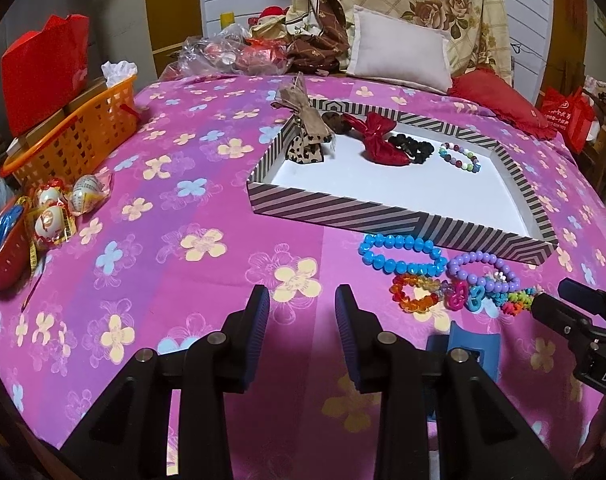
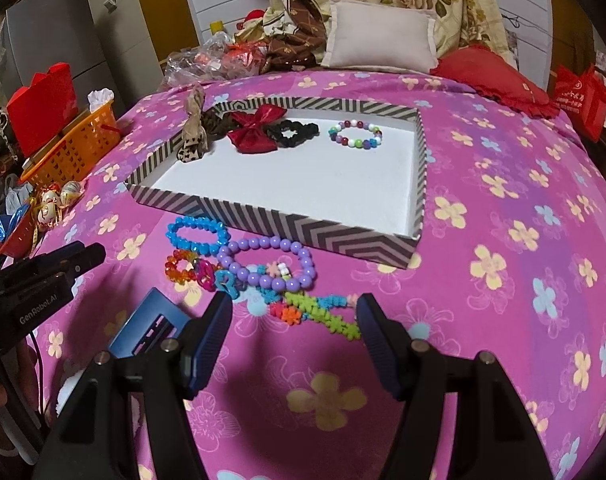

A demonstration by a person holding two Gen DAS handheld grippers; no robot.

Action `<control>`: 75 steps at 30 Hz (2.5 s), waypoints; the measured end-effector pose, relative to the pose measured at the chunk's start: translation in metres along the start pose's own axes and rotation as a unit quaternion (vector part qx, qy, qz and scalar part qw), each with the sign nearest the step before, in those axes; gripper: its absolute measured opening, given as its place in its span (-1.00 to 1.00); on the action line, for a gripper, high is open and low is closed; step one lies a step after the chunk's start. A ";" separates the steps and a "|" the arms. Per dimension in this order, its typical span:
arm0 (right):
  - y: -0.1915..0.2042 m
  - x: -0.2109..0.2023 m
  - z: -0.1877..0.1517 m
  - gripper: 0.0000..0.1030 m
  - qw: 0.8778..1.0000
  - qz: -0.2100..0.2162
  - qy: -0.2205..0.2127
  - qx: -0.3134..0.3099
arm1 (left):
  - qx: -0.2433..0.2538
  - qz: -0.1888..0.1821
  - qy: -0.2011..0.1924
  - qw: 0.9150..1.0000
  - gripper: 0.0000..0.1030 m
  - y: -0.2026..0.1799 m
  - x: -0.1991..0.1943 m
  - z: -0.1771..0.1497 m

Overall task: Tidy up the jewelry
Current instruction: 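Grasp the blue bead bracelet with the left tool while the right tool grasps the purple bead bracelet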

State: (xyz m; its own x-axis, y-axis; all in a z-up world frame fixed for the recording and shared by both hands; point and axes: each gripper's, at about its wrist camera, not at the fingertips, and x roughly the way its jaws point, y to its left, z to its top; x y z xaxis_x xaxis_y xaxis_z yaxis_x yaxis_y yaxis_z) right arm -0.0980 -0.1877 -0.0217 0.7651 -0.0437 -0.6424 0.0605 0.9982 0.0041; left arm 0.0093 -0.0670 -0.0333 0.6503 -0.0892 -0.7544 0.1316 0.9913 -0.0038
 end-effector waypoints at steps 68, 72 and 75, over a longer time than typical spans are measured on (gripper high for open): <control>0.000 0.040 0.030 -0.82 0.997 0.001 0.043 -0.068 | 0.006 -0.133 0.074 0.988 -0.85 -0.031 0.080 0.048; 0.001 0.021 0.036 -0.82 0.997 0.016 0.022 -0.066 | 0.007 -0.146 0.048 0.988 -0.85 -0.028 0.060 0.054; 0.001 0.011 0.040 -0.82 0.998 0.024 0.013 -0.063 | 0.004 -0.153 0.038 0.988 -0.85 -0.024 0.049 0.058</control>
State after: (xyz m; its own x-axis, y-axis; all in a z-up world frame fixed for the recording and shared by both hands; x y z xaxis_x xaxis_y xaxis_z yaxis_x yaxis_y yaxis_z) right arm -0.0634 -0.1886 0.0018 0.7483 0.0033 -0.6634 -0.0575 0.9966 -0.0598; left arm 0.0811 -0.1009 -0.0318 0.5219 -0.3761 -0.7656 0.3187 0.9185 -0.2340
